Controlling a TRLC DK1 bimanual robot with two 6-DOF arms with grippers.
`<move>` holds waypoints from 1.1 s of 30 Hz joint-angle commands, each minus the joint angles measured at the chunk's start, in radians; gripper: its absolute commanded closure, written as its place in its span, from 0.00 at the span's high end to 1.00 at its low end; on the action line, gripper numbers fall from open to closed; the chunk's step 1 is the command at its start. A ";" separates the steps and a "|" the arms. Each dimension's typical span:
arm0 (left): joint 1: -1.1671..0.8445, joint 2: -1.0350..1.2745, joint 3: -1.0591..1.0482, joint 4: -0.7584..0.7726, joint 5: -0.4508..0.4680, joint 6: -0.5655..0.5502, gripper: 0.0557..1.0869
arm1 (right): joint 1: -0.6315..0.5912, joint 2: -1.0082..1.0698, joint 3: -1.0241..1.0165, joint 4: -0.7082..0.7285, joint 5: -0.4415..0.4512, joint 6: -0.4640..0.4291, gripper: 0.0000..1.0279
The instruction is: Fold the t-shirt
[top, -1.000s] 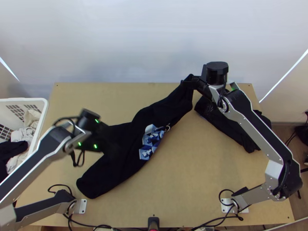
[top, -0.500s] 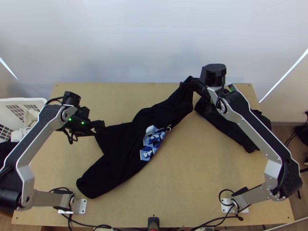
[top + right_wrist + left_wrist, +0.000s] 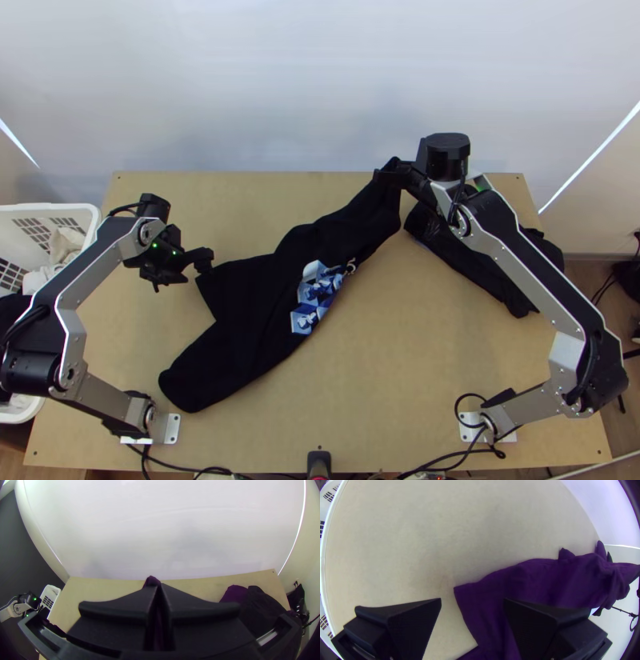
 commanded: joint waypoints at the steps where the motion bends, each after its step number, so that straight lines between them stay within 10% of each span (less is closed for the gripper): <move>1: 0.011 0.047 0.000 0.022 -0.025 -0.011 0.88 | 0.000 0.003 -0.003 0.010 0.000 0.001 0.03; 9: -0.001 0.053 -0.003 0.048 -0.024 -0.022 0.77 | 0.008 0.008 -0.003 0.027 0.000 0.001 0.03; 15: -0.036 0.039 -0.016 0.108 -0.025 -0.043 0.42 | 0.006 0.009 0.003 0.028 0.000 0.001 0.03; 26: -0.062 0.045 -0.033 0.117 -0.027 -0.033 0.41 | -0.008 0.009 0.005 0.028 0.000 0.001 0.03; 30: -0.062 0.045 -0.046 0.133 -0.029 -0.022 0.08 | -0.008 0.008 0.002 0.028 0.000 0.002 0.03; 33: -0.065 0.048 -0.061 0.150 -0.029 -0.008 0.04 | -0.008 0.006 0.003 0.028 0.002 0.006 0.03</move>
